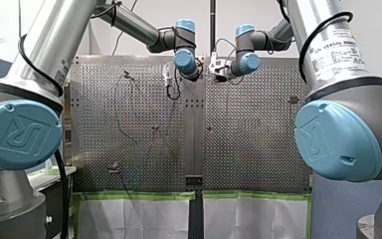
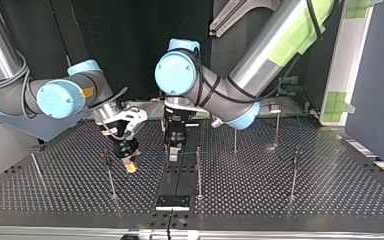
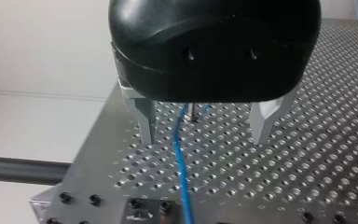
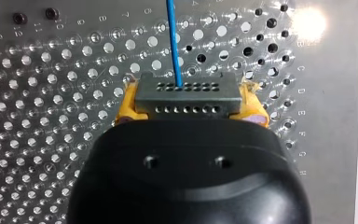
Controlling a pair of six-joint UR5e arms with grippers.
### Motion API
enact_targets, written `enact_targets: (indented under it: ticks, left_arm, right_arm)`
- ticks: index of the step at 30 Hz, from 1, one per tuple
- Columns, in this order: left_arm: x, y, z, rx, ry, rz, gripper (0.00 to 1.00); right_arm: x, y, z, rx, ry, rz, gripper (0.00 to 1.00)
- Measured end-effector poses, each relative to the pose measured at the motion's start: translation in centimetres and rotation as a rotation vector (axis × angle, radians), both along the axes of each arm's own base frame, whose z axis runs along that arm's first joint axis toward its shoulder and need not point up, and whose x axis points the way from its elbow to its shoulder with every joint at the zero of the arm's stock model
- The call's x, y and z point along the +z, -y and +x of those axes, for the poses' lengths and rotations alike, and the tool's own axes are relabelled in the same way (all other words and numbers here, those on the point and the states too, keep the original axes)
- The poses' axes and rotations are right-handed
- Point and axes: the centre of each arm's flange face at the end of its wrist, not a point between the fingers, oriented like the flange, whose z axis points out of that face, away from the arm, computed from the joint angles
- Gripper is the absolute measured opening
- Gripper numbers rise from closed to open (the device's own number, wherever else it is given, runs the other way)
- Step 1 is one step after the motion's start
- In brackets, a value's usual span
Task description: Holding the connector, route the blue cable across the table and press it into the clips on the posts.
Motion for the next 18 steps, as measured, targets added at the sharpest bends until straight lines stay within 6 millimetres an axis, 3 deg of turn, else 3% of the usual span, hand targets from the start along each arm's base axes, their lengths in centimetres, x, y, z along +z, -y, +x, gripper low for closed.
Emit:
enact_targets:
  ticks: [7,18]
  left_arm:
    - [0.1,0.8,1.5,0.051,0.024,-0.011,0.98]
    - [0.5,1.5,1.6,0.085,0.047,-0.028,0.98]
  right_arm:
    - [0.0,-0.2,0.2,0.004,0.0,0.002,0.0]
    - [0.0,-0.2,0.2,0.004,-0.001,0.002,0.0]
